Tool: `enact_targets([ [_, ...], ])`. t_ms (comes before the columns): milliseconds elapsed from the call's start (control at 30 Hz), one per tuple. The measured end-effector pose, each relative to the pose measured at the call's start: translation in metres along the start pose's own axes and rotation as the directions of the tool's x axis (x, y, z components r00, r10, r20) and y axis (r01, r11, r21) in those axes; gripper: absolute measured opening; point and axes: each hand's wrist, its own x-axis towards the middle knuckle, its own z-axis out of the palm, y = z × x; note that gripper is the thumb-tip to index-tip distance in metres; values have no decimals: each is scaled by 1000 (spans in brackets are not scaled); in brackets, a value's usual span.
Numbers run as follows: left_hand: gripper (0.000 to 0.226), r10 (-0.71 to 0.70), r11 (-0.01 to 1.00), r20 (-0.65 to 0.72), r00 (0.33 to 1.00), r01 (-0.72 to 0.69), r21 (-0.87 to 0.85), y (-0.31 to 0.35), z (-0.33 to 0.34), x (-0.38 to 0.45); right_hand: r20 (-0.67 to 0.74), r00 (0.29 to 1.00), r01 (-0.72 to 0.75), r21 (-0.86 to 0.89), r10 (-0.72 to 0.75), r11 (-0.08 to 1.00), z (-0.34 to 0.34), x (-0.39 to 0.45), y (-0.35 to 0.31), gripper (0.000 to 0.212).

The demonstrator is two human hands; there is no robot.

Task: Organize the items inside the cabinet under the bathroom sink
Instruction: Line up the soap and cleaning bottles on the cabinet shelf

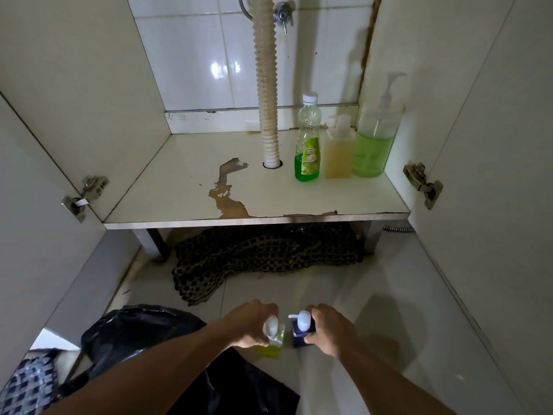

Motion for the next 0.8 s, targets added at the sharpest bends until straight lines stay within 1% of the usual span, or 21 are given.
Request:
enact_targets([
  [100,44,4,997,-11,1000,-5,-75,2,-15,0,45,999,-10,75,7,997,-15,5,5,29],
  [167,45,20,995,-18,1000,-22,-102,5,-34,1,46,999,8,132,-14,991,-31,12,9,22],
  [267,39,59,990,10,998,-57,-128,11,-72,2,13,999,45,199,-48,979,-72,20,5,24],
  [367,26,88,977,-1,996,-87,-193,18,-118,1,-47,995,97,175,-90,980,-127,22,-11,29],
  [433,25,111,952,-63,992,-124,-279,18,-149,0,-112,988,124,128,-110,984,-164,22,-24,28],
  [500,26,118,917,-161,980,-170,-362,13,-178,-1,-183,973,160,80,-144,984,-199,26,-35,26],
  [567,34,92,870,-276,957,-212,-445,6,-202,0,-254,952,196,88,-169,977,-226,32,-44,23],
  [600,38,58,849,-341,938,-226,-478,2,-211,3,-286,944,204,109,-166,973,-234,37,-47,21],
  [667,47,-56,819,-469,881,-229,-526,-7,-222,15,-333,934,195,171,-129,966,-241,51,-53,21],
  [733,62,-153,833,-563,812,-200,-516,-14,-224,30,-349,926,204,145,-142,968,-236,69,-59,15],
  [800,62,-216,856,-601,769,-147,-496,-19,-220,45,-351,921,217,100,-169,971,-225,91,-64,15],
])
